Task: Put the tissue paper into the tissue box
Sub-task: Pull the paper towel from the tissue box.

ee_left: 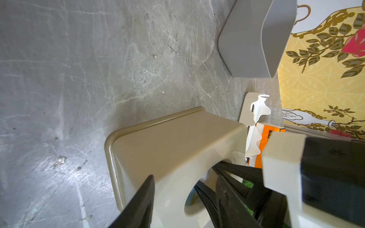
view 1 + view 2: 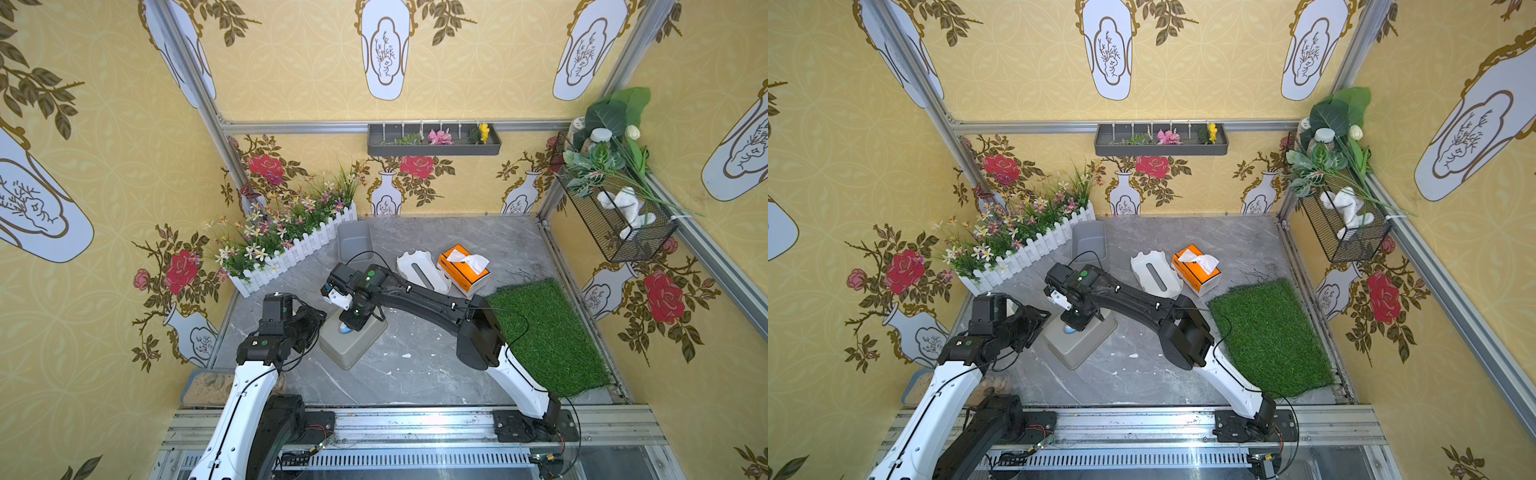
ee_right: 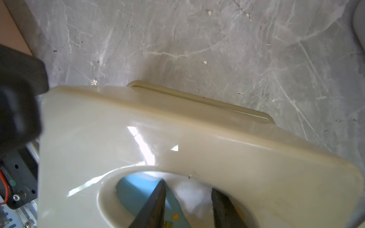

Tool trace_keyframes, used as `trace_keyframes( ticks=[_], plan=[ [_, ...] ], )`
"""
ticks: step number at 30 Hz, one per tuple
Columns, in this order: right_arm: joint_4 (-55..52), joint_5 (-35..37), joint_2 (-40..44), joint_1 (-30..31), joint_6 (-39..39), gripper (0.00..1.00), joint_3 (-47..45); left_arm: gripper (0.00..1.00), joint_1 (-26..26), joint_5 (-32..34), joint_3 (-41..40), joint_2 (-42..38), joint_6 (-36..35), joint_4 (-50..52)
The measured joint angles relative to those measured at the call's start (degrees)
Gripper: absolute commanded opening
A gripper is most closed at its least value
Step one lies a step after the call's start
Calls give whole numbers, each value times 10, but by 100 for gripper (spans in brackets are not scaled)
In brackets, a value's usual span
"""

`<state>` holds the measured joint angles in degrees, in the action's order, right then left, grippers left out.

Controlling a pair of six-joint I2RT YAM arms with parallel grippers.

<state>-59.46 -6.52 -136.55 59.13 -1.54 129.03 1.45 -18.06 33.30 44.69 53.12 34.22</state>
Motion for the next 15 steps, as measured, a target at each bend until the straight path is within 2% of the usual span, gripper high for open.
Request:
trace_keyframes(
  ticks=[3, 10, 13, 15],
  plan=[
    [-3, -9, -5, -3, 10, 29, 5, 52, 0, -2, 0, 0, -4, 0],
    [-9, 5, -11, 2, 14, 6, 6, 52, 0, -4, -2, 0, -8, 0],
    [-8, 19, -11, 7, 14, 0, 5, 52, 0, -4, -2, 0, -8, 0],
    [0, 26, -5, 9, 14, 0, -4, 52, 0, -4, -2, -1, -8, 1]
  ],
)
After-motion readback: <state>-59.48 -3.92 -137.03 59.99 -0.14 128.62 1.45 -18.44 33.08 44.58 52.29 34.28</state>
